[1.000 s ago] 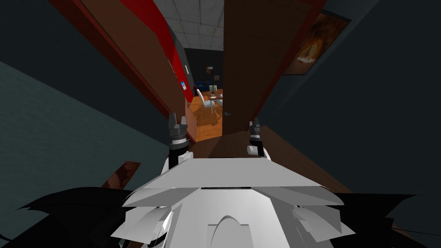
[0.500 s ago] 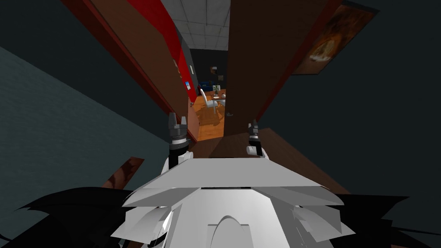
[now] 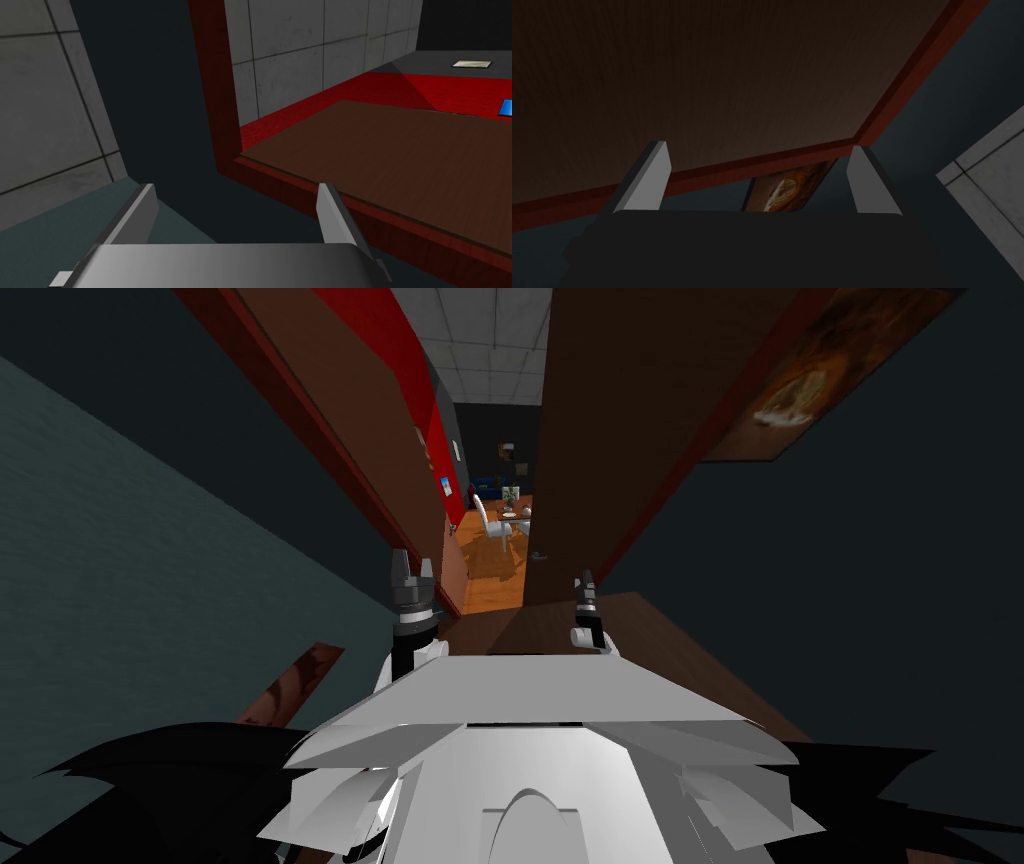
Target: Push the door open
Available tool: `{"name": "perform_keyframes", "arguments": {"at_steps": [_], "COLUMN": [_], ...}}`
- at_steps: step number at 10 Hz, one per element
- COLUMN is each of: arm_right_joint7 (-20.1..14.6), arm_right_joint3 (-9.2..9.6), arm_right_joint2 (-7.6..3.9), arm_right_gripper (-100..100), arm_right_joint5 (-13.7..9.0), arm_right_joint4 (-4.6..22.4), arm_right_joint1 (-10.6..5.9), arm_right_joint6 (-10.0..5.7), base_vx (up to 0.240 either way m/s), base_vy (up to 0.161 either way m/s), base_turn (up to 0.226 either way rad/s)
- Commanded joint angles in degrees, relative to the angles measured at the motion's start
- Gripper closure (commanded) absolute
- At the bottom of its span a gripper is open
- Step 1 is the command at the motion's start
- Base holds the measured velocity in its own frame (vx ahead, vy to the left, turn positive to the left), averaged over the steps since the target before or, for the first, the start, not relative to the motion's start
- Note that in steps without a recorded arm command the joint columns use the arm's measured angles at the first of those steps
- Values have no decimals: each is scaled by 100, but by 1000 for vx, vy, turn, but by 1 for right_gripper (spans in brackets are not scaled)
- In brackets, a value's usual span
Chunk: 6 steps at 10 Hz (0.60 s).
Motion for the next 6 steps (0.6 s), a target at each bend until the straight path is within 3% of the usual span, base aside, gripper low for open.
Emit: {"name": "perform_keyframes", "arguments": {"at_steps": [1,6], "arm_right_joint7": [-1,-22], "arm_right_joint3": [-5,-70], "arm_right_joint2": [1,-46], "arm_right_gripper": [-100,-100], "arm_right_joint5": [-18,-149], "arm_right_joint4": [164,1097], "arm_right_joint1": [-38,-371], "arm_right_joint6": [-25,-211], "base_vx": [54,62], "base_vy": [-24,-36], "base_turn": [76,148]}}
